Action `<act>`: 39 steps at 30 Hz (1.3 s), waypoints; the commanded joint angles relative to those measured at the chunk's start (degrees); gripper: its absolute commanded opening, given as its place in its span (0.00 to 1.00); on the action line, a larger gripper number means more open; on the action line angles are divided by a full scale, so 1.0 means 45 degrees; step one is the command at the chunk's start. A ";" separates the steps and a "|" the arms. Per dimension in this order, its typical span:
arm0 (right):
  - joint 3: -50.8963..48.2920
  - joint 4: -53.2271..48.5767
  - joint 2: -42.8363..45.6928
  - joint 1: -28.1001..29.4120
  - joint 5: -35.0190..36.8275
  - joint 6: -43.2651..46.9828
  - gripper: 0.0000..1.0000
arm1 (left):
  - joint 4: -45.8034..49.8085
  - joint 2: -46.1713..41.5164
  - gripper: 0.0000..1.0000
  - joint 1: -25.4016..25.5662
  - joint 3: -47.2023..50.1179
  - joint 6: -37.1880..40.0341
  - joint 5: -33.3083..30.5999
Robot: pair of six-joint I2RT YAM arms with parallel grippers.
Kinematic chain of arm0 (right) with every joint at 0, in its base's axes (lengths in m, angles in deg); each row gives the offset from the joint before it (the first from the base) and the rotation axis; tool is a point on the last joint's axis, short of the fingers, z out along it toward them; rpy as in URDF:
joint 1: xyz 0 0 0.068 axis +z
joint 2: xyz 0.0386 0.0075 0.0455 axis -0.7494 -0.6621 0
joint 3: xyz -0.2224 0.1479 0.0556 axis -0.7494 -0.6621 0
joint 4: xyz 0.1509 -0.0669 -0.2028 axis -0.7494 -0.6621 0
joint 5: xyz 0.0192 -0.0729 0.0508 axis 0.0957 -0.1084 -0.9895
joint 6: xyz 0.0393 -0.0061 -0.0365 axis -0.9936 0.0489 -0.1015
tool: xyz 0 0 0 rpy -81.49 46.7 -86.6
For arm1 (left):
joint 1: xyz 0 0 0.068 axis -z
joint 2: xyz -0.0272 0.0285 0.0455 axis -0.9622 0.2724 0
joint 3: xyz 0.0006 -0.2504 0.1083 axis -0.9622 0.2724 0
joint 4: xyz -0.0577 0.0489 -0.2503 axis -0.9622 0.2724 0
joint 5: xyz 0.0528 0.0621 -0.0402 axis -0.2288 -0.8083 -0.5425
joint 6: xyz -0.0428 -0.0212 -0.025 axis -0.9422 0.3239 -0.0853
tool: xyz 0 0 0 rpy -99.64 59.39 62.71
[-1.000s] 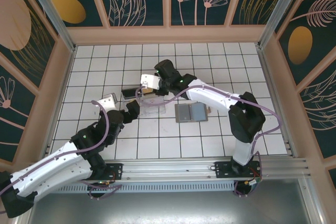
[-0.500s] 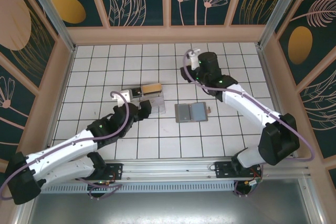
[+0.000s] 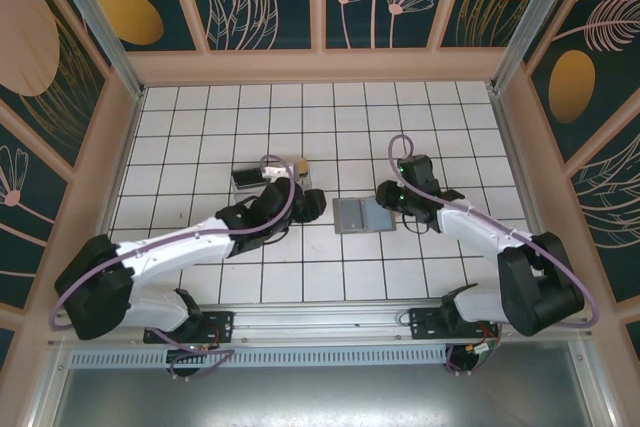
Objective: Take the credit cards out of the card holder
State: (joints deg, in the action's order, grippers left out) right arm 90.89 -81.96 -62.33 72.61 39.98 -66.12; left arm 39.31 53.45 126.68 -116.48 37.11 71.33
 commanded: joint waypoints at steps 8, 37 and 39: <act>-0.1578 0.0046 0.0594 -0.0052 0.0741 -0.1153 0.36 | -0.1325 0.2663 0.58 0.0463 -0.1277 -0.0863 0.1812; -0.2810 0.1429 -0.0009 0.0437 -0.0177 -0.1818 0.24 | -0.0448 0.6279 0.48 0.0601 -0.3373 -0.0830 0.2007; -0.2831 0.1452 -0.0031 0.0431 -0.0218 -0.1852 0.24 | -0.0454 0.6239 0.49 0.0601 -0.3328 -0.0810 0.1927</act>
State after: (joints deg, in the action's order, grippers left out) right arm 79.66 -74.92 -62.24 74.14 40.35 -73.49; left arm 35.77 81.78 129.02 -131.08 33.57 81.84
